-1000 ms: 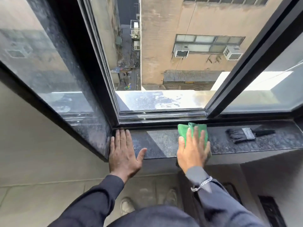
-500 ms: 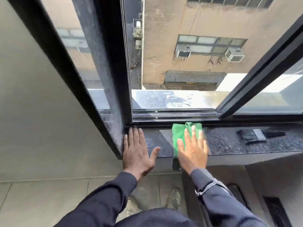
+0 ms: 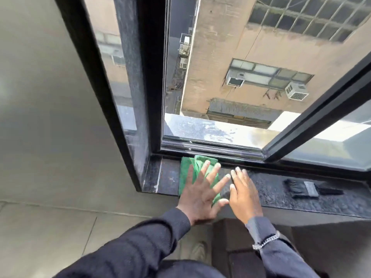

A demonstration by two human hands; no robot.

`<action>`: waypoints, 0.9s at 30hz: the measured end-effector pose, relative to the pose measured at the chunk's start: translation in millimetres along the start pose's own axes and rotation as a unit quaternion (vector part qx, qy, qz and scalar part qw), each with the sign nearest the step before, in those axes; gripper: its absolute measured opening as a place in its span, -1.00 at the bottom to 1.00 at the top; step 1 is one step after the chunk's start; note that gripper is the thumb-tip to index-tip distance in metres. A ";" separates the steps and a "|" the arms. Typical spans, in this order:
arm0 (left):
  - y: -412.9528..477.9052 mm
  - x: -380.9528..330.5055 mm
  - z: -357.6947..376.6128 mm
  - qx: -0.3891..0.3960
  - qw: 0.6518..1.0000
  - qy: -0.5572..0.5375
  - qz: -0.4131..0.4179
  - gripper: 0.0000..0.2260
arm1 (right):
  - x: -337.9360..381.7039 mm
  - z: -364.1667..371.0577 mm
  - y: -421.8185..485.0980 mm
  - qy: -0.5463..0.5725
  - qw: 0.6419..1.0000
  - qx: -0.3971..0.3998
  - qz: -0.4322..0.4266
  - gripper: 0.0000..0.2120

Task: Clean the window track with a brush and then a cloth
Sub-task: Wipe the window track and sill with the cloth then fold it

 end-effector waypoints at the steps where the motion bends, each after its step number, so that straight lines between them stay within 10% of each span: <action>1: 7.0 -3.4 5.3 0.044 0.999 0.029 -0.007 -0.40 | -2.6 2.2 -1.0 -0.040 0.999 -0.001 -0.020 -0.54; 14: -38.5 76.6 -6.7 0.022 0.967 0.074 -0.242 -0.34 | -12.7 8.8 0.0 -0.102 0.990 -0.036 -0.087 -0.46; 27: -50.1 68.9 2.7 -0.013 0.957 0.061 -0.283 -0.40 | -14.4 10.9 -2.4 -0.105 0.988 -0.059 -0.101 -0.46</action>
Point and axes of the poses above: each hand's wrist, its own y-axis towards the middle knuckle, its own z-axis out of the palm, x = y × z, the point moved 3 cm from there along y, towards the middle knuckle, and after that the axes turned 2 degrees about -y, right-handed, at the moved point
